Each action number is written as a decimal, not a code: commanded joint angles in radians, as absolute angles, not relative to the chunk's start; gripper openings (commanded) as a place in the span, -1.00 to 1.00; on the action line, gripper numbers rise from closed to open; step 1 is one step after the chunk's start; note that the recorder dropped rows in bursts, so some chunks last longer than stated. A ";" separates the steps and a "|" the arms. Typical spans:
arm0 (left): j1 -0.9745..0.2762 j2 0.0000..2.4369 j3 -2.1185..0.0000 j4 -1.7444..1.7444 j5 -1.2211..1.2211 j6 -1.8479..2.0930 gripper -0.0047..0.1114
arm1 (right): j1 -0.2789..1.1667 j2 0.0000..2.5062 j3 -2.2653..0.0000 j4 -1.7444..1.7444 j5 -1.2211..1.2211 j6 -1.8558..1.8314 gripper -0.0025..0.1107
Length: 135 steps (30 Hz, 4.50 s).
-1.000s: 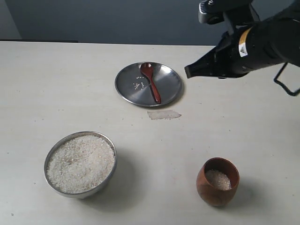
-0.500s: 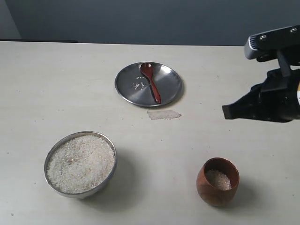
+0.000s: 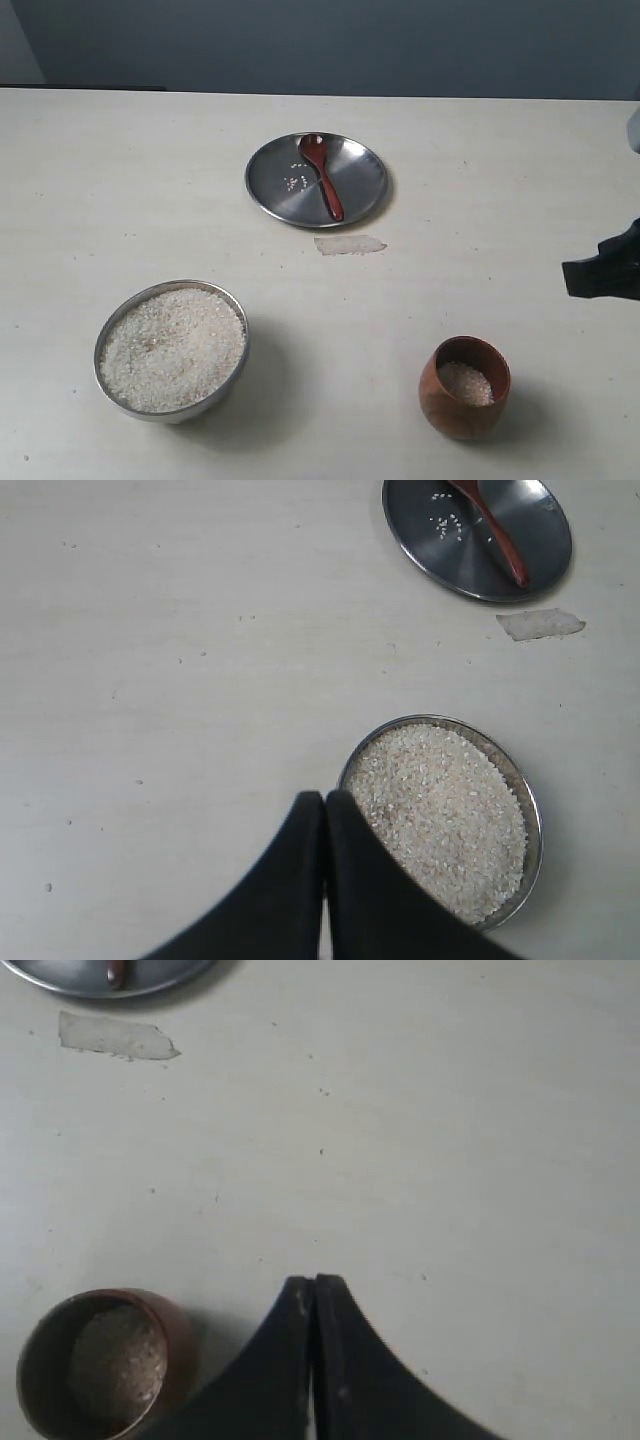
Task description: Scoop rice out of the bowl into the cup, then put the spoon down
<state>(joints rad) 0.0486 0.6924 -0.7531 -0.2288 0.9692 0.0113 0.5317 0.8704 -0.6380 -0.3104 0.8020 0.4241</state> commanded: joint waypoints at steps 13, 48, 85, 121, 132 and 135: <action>0.050 0.692 -0.758 -0.220 0.964 0.010 -0.91 | 0.524 0.782 -0.634 -0.305 0.798 0.419 -0.96; 0.050 0.692 -0.758 -0.220 0.964 0.010 -0.91 | 0.079 0.128 -0.408 -0.135 0.583 0.253 -0.96; 0.050 0.692 -0.758 -0.220 0.964 0.010 -0.91 | 0.059 0.000 -0.114 -0.122 0.436 0.149 -0.96; 0.050 0.692 -0.758 -0.220 0.964 0.010 -0.91 | 0.059 0.000 -0.112 -0.016 0.432 -0.056 -0.96; 0.050 0.692 -0.758 -0.220 0.964 0.010 -0.91 | 0.059 0.000 -0.107 -0.024 0.432 -0.035 -0.96; 0.050 0.692 -0.758 -0.220 0.964 0.010 -0.91 | 0.059 0.000 -0.107 -0.033 0.432 0.068 -0.96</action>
